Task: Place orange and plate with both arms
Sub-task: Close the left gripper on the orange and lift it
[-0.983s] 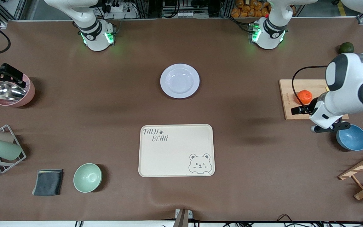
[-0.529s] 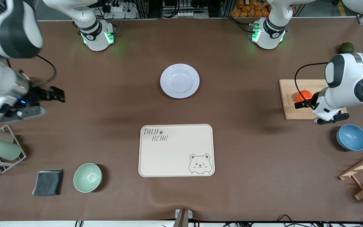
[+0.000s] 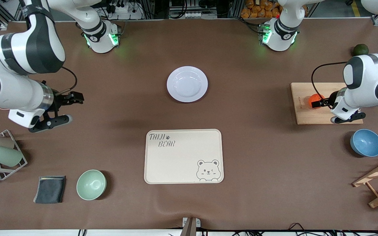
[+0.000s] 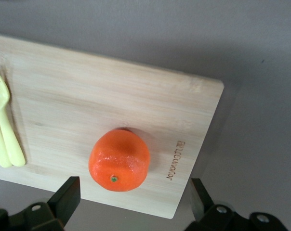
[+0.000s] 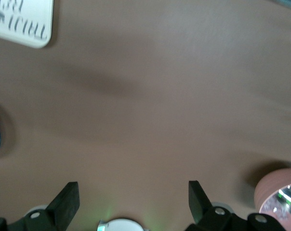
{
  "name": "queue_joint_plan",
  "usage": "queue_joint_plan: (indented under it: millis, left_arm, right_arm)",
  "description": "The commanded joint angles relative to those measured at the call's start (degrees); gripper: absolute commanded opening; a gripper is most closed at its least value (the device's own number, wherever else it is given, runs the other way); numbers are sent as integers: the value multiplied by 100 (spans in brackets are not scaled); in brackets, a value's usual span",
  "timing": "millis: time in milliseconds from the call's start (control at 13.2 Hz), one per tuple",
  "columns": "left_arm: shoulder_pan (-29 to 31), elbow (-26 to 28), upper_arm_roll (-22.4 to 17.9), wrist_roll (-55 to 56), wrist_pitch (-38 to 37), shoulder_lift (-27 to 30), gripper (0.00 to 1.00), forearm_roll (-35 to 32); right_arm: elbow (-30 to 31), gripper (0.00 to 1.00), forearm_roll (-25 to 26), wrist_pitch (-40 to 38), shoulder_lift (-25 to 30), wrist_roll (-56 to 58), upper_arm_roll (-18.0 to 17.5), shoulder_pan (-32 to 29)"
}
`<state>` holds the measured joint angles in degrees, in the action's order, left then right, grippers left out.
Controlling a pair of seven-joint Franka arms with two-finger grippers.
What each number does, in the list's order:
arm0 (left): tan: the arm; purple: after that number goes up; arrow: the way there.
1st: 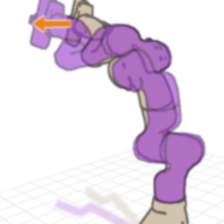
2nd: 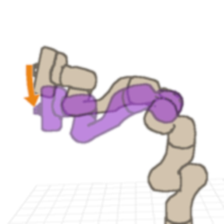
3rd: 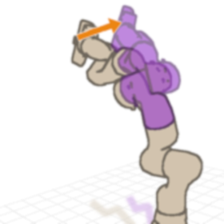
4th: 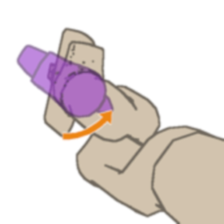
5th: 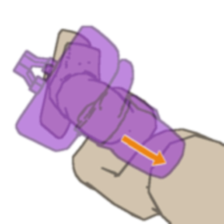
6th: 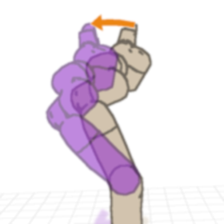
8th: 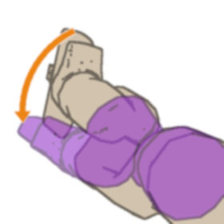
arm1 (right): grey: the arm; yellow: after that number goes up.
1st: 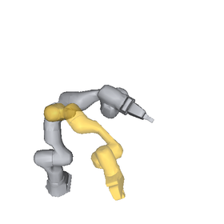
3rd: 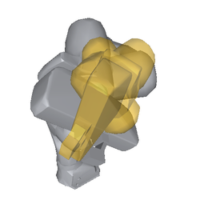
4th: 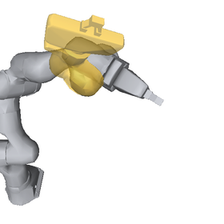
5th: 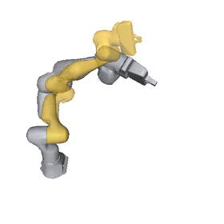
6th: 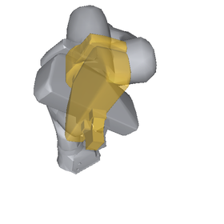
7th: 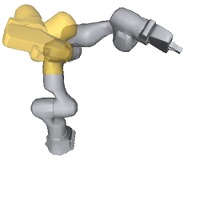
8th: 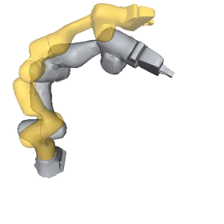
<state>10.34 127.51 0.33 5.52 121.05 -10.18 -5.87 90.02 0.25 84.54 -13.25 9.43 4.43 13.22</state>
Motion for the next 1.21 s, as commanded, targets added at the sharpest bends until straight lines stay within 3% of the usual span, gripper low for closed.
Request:
queue_joint_plan:
  millis: [0,454,1134]
  left_arm:
    - [56,432,46,-42,383,192,100,-151]
    - [329,766,37,-42,1042,-36,100,-195]
    - [557,793,46,-42,1281,-353,100,-195]
  right_arm:
    - [6,100,28,-131,7,41,40,76]
    - [165,100,-314,-157,16,41,40,111]
    - [490,100,-1789,-166,51,-29,49,-55]
